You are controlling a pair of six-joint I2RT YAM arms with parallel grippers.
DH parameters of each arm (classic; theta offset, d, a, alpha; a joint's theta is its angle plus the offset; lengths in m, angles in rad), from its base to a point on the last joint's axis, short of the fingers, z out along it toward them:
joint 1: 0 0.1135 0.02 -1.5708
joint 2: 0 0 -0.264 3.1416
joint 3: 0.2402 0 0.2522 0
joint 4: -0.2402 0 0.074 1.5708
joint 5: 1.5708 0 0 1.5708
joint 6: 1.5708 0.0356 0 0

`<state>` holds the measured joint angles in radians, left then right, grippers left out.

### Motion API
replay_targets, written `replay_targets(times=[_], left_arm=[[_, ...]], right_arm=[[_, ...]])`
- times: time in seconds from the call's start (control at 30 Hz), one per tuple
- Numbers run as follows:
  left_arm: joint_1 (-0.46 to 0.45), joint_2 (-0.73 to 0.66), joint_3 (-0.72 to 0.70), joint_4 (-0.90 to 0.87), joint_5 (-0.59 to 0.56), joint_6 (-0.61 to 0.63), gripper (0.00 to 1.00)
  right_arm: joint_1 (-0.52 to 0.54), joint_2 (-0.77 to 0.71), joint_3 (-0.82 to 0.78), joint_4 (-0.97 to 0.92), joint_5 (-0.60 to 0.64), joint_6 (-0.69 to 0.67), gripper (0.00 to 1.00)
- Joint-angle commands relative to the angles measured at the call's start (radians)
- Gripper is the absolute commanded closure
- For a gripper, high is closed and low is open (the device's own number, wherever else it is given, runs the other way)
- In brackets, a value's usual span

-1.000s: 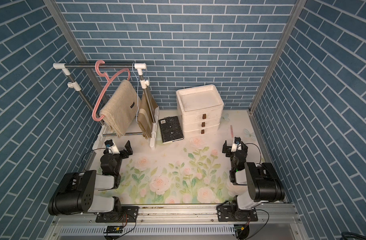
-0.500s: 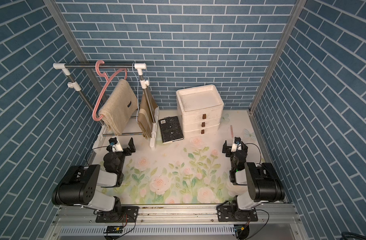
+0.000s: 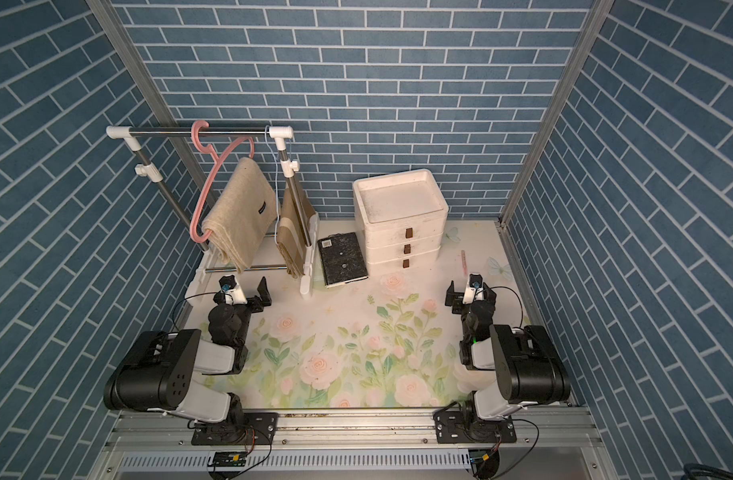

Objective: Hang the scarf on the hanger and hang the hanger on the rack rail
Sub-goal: Reset both arms

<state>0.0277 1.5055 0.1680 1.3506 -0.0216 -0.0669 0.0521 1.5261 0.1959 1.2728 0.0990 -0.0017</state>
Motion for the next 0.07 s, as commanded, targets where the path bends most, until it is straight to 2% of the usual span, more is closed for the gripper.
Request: replay_targets(times=[0.0, 0.03], left_arm=[[-0.003, 0.006, 0.008, -0.001, 0.008, 0.012, 0.0], [-0.003, 0.007, 0.008, -0.001, 0.007, 0.012, 0.0]], right_arm=[[0.003, 0.004, 0.013, 0.029, -0.012, -0.024, 0.0], [0.003, 0.004, 0.011, 0.033, -0.01, -0.024, 0.0]])
